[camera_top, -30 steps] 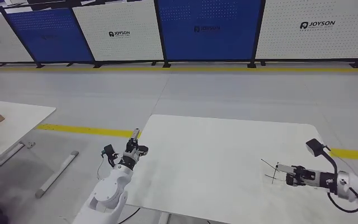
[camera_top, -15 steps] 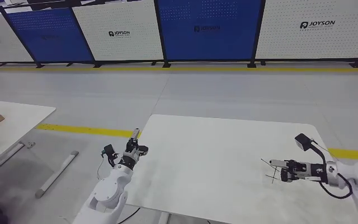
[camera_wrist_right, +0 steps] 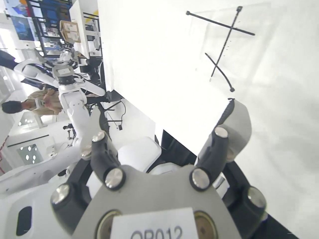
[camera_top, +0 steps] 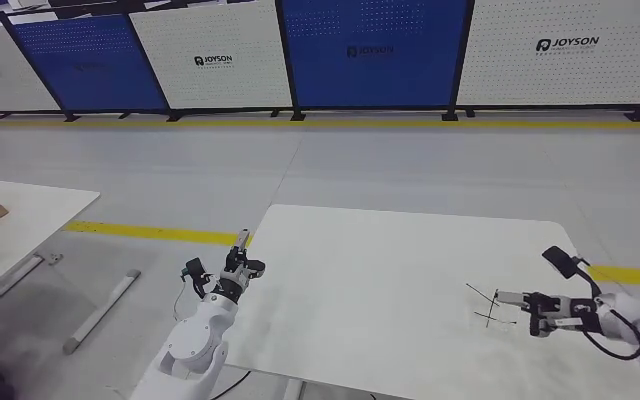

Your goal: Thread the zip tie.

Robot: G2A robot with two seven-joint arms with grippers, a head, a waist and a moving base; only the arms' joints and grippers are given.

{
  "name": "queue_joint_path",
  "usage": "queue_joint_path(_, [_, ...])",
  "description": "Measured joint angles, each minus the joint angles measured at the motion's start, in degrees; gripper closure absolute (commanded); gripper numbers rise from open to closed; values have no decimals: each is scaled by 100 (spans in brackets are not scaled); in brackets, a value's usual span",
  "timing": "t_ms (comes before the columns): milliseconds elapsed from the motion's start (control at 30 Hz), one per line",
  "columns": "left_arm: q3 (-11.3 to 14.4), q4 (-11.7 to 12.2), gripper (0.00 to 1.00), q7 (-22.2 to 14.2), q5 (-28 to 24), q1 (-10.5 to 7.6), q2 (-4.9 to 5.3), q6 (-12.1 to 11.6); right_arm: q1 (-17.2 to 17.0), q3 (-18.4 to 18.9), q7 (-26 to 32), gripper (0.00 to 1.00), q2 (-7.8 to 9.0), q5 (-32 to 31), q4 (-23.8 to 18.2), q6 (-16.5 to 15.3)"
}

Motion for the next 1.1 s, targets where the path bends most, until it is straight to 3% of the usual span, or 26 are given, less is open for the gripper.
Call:
queue_joint_path(67, [0,0,0,0,0,0,0,0,113,-173,0,0,21,-102,45,166])
queue_joint_path(400, [0,0,0,0,0,0,0,0,107,-166,-2,0,19,-96,55,159])
queue_joint_path(633, [0,0,0,0,0,0,0,0,568,-665,0,0,1,-132,646,666])
queue_joint_path(733, [0,0,0,0,0,0,0,0,782,-777,-43,0,-45,22,945,664])
queue_joint_path(1100, [0,0,0,0,0,0,0,0,785,-780,-49,0,-46,20,946,658])
